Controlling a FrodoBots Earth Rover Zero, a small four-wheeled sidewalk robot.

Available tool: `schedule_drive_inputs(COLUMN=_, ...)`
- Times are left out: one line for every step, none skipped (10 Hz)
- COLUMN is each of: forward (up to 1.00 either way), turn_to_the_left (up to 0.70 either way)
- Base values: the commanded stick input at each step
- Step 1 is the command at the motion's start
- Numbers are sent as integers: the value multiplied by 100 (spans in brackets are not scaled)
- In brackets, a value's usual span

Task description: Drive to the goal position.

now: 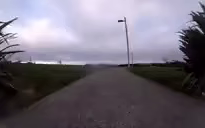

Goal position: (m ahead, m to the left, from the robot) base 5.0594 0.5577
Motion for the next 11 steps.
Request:
schedule_drive_inputs(forward=85, turn_to_the_left=-7)
schedule_drive_inputs(forward=85, turn_to_the_left=-21)
schedule_drive_inputs(forward=85, turn_to_the_left=-26)
schedule_drive_inputs(forward=85, turn_to_the_left=-12)
schedule_drive_inputs(forward=85, turn_to_the_left=-28)
schedule_drive_inputs(forward=85, turn_to_the_left=-21)
schedule_drive_inputs(forward=85, turn_to_the_left=-15)
schedule_drive_inputs(forward=85, turn_to_the_left=-8)
schedule_drive_inputs(forward=85, turn_to_the_left=-2)
schedule_drive_inputs(forward=85, turn_to_the_left=0)
schedule_drive_inputs(forward=85, turn_to_the_left=0)
